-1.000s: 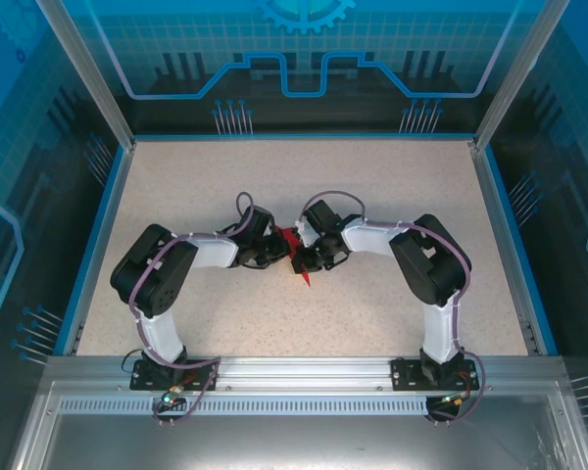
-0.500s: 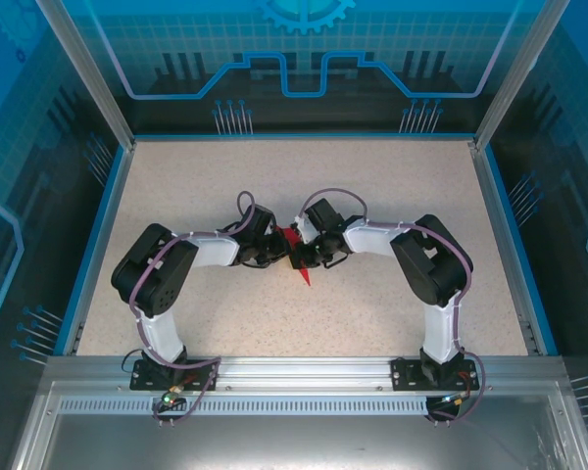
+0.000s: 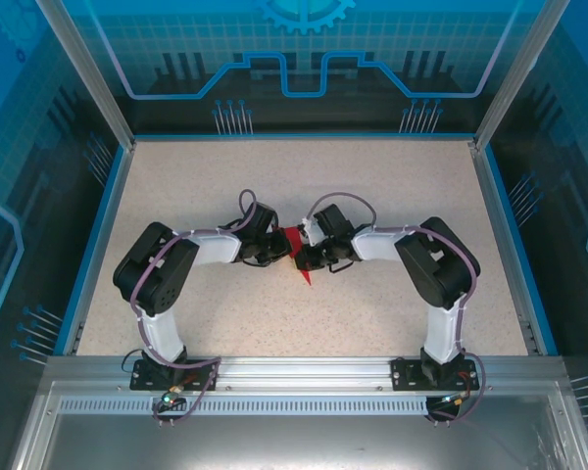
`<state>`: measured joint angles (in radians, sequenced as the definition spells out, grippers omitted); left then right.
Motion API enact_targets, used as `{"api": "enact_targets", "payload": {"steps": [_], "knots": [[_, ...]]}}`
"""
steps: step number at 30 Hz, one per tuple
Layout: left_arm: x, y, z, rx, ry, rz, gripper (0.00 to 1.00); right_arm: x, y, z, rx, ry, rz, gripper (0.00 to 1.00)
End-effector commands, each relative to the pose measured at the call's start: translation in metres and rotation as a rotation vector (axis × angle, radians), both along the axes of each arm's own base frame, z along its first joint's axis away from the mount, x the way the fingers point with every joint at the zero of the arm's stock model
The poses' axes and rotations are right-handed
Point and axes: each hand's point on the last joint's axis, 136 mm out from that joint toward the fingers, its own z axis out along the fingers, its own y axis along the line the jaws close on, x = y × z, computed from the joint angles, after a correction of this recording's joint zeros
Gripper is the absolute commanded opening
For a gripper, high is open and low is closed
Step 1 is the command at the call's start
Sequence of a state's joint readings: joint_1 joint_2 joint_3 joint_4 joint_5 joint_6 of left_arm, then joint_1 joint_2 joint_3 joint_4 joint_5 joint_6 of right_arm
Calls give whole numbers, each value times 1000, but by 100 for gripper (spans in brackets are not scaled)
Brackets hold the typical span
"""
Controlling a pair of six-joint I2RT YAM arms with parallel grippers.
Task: Fold a paper plane with a square sheet of paper (pick it up from the middle)
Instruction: Fold the wing for the fifth time at the center of the table.
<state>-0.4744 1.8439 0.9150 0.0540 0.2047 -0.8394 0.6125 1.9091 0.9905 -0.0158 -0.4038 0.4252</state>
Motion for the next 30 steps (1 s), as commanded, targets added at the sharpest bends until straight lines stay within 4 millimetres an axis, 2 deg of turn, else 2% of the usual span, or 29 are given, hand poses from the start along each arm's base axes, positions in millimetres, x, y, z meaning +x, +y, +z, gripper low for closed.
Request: {"api": "enact_targets", "payload": {"steps": [1, 8, 16, 18, 21, 25, 27, 29, 30], "knots": [[-39, 46, -62, 246, 192, 49, 0, -50, -32, -28, -92, 168, 28, 0], [-40, 49, -66, 261, 213, 67, 0, -86, -47, -29, -126, 221, 91, 0], [-36, 47, -62, 259, 203, 56, 0, -99, -60, -28, -150, 230, 77, 0], [-32, 42, -56, 239, 186, 50, 0, -93, -60, -20, -143, 205, 57, 0], [-22, 31, -39, 192, 142, 29, 1, -78, -55, 5, -98, 140, 29, 0], [-7, 12, -1, 139, 56, -20, 12, -49, -57, 39, -93, 19, -53, 7], [-1, 5, 21, 131, 19, -35, 24, -34, -65, 51, -120, -36, -110, 17], [1, -1, 40, 117, -4, -43, 37, -20, -78, 59, -150, -81, -195, 35], [1, -1, 46, 111, -5, -41, 41, -15, -83, 62, -156, -89, -230, 41]]}}
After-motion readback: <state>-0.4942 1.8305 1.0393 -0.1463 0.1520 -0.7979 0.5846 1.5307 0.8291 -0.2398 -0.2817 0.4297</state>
